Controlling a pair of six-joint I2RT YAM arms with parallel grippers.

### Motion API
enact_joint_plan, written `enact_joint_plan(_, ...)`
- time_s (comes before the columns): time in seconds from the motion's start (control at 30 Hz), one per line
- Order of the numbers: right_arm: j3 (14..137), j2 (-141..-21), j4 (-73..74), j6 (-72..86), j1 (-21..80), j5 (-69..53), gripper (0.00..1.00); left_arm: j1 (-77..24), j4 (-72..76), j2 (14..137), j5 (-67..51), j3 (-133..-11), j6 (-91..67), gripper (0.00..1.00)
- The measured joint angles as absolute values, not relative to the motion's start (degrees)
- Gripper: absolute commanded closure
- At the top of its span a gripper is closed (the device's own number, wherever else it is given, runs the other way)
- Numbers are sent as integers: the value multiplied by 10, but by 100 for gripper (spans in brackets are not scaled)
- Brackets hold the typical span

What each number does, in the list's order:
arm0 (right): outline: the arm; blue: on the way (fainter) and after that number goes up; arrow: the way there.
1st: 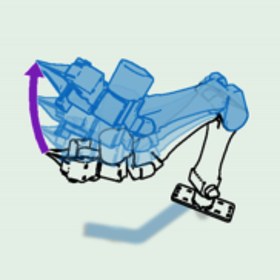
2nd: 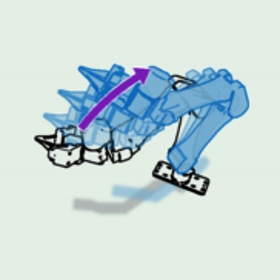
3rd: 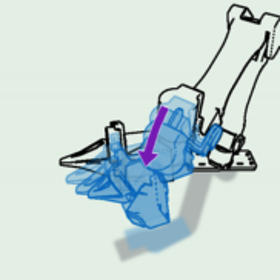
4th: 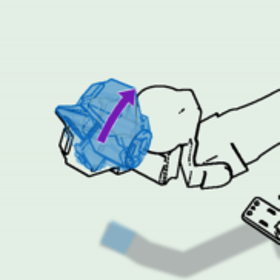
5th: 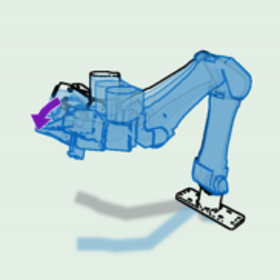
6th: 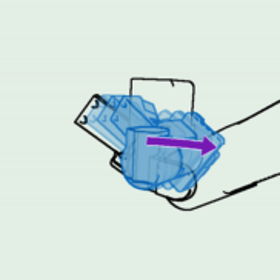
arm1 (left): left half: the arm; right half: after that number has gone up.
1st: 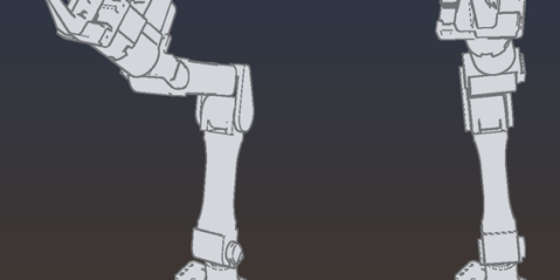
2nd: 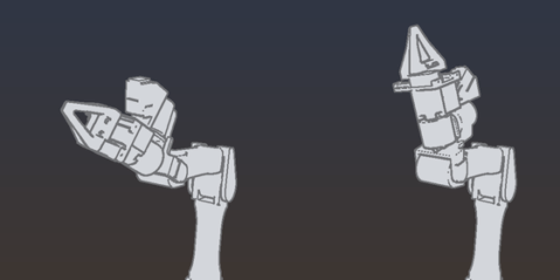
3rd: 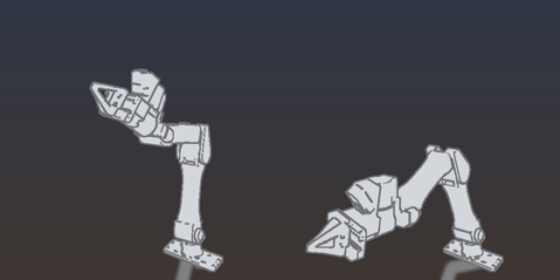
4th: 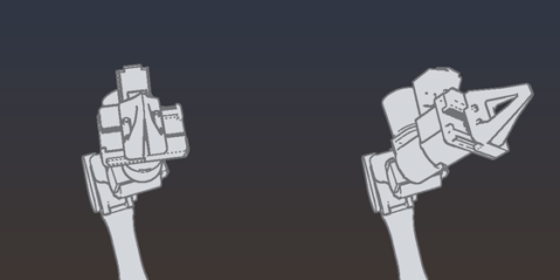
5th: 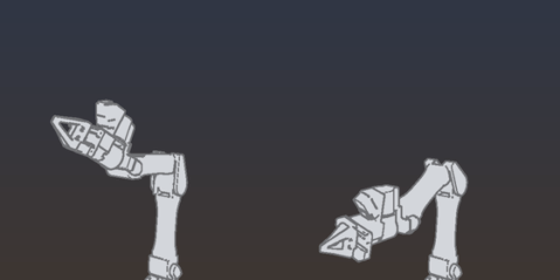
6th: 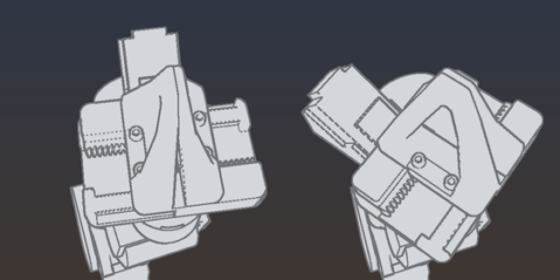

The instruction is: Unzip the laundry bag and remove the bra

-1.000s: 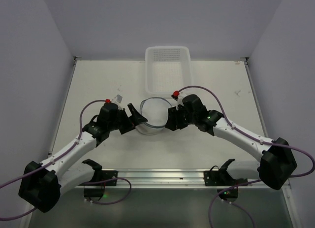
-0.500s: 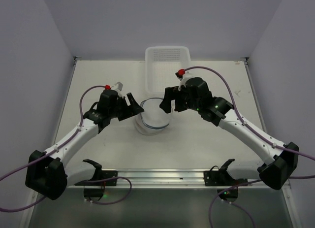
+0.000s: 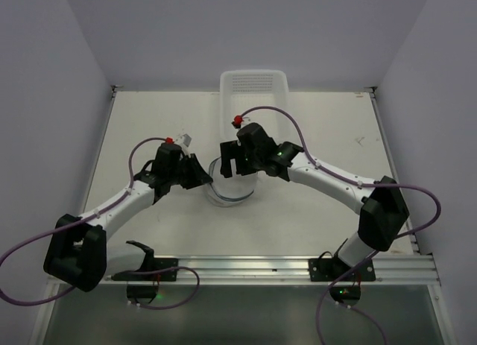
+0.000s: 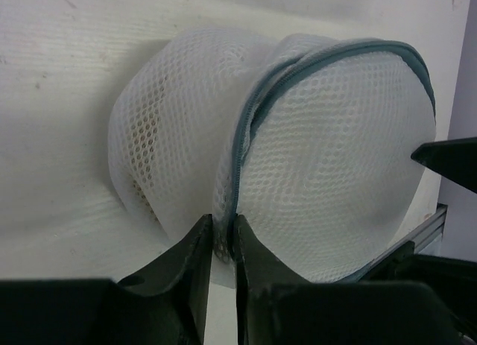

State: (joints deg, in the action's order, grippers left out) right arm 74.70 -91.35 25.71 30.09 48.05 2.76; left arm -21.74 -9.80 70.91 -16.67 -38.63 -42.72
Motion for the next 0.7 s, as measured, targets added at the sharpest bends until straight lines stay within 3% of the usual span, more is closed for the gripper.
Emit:
enact_joint_plan(0.47,803,-1048,265,310,489,86,9,-218,25,669,-233,-295,-502,85)
enact_joint_plan(0.57,818,-1070,268,308,492,96,17,-218,41,660,-237,-287,-513,85)
enact_joint_plan(0.7,824,-1076,268,302,493,102,42,-218,52,658,-239,-279,-521,83)
